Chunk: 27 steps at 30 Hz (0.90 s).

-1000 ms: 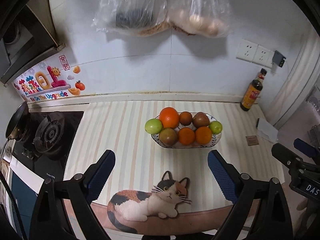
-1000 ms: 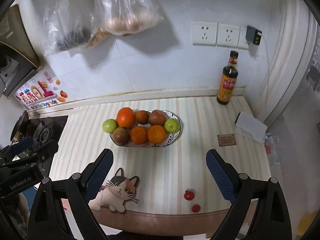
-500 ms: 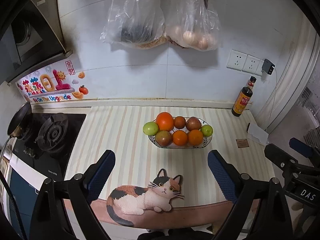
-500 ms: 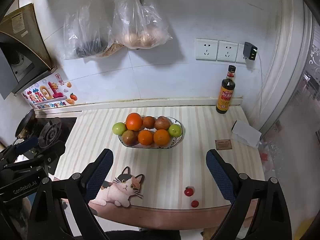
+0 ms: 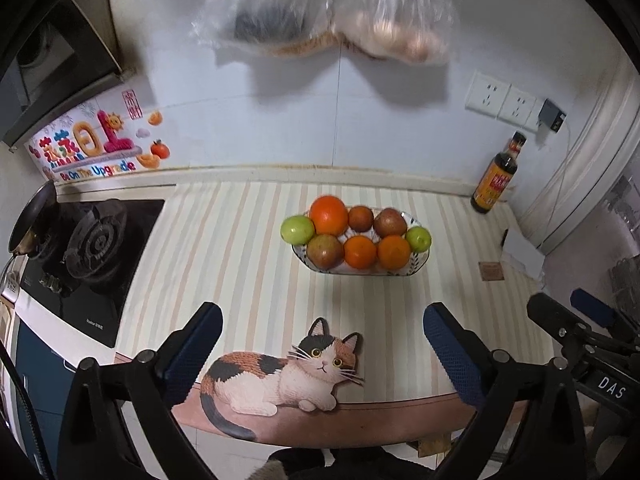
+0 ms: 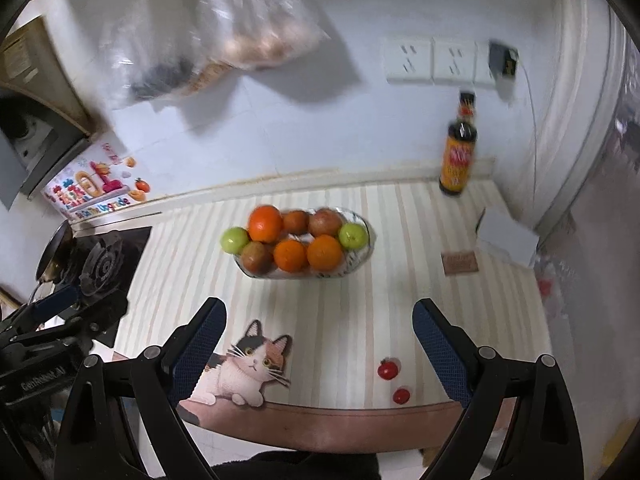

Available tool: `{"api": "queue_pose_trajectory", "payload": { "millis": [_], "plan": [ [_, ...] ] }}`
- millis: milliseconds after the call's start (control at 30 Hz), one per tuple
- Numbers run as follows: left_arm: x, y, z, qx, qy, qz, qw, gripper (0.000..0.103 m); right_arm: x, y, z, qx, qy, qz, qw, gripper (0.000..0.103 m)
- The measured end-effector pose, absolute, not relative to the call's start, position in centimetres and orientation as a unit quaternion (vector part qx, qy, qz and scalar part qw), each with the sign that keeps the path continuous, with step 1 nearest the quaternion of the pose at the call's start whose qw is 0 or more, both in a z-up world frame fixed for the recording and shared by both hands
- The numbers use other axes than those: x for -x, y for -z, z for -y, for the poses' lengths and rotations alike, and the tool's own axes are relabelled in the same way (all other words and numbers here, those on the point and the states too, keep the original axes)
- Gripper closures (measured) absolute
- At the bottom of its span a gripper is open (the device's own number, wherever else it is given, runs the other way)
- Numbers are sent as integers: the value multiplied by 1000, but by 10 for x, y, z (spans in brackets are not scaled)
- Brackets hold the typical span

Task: Organize fruits
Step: 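Lift both open tools away from the plate, then grasp a red tomato with the right tool while the left tool grasps the other tomato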

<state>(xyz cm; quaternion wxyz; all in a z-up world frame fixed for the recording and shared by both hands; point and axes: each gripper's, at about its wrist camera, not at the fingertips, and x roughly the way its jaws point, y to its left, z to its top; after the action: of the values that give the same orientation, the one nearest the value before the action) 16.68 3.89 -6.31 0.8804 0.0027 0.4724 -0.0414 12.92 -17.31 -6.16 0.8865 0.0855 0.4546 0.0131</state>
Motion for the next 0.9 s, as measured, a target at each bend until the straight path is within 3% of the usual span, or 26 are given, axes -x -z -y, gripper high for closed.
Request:
{"api": "queue_pose_trajectory", "payload": {
  "millis": [300,433,633,900],
  "plan": [
    [-209,169,28,-69,71,-572,815,0,-143,207,257,-152,50,-564,810,7],
    [-217,226,59,-90,83,-626,770,0,-138,269,280,-181,51,-602,776,35],
    [-218,284,91,-120,89,-677,721,0,-127,329,289,-204,39,-628,750,38],
    [-214,302,120,-138,106,-687,706,0,-121,351,282,-181,13,-636,750,63]
  ]
}}
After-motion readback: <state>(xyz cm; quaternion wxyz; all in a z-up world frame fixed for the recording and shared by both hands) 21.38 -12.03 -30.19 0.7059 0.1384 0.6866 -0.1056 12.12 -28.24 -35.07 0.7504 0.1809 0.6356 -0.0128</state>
